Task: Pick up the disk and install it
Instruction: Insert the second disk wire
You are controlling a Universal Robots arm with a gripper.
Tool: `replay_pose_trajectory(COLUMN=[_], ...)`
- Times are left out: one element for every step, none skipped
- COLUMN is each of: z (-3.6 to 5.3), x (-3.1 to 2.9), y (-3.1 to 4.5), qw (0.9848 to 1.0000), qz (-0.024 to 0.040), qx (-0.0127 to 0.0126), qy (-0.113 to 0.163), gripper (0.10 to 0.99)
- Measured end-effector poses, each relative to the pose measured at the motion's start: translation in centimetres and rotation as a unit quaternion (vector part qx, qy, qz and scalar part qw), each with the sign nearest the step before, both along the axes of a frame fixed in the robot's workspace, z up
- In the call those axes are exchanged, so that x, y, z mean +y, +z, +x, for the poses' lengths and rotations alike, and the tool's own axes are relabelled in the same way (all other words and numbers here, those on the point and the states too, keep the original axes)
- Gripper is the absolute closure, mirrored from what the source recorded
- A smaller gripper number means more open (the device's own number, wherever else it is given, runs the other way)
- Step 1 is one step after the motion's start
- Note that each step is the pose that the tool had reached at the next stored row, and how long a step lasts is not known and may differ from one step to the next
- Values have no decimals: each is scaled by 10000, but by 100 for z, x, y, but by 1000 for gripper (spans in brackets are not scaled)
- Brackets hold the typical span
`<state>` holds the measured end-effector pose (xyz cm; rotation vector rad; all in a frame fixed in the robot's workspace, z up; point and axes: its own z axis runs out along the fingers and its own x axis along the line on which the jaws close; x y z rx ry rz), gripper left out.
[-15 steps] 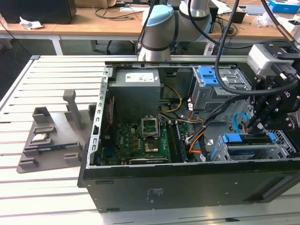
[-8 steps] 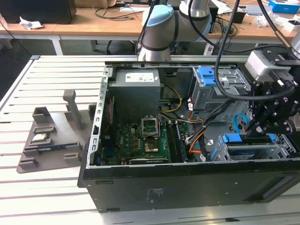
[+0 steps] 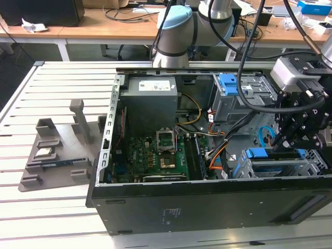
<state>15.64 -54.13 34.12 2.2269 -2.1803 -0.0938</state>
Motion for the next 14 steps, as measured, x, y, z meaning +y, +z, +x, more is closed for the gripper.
replay_pose_trajectory(z=[0, 0, 0, 0, 0, 0, -1, -1, 0, 0, 0, 0, 0, 0], x=[0, 0, 0, 0, 0, 0, 8, 13, 17, 19, 21, 23, 23, 23], y=[0, -1, -1, -1, 0, 37, 105, 153, 210, 247, 303, 350, 377, 403], qw=[10000, 10000, 10000, 10000, 10000, 10000, 10000, 10000, 10000, 10000, 10000, 10000, 10000, 10000], qz=[0, 1, 0, 0, 0, 1, -1, -1, -2, -2, -3, -4, -3, -4], qx=[0, 0, 0, 0, 0, 0, 0, 0, 0, -1, 0, 0, 0, 0], qy=[0, 0, 0, 0, 0, 0, 0, -1, 0, 0, 0, 0, 0, 0], gripper=[925, 914, 914, 914, 847, 847, 847, 867, 929, 980, 980, 980, 980, 980])
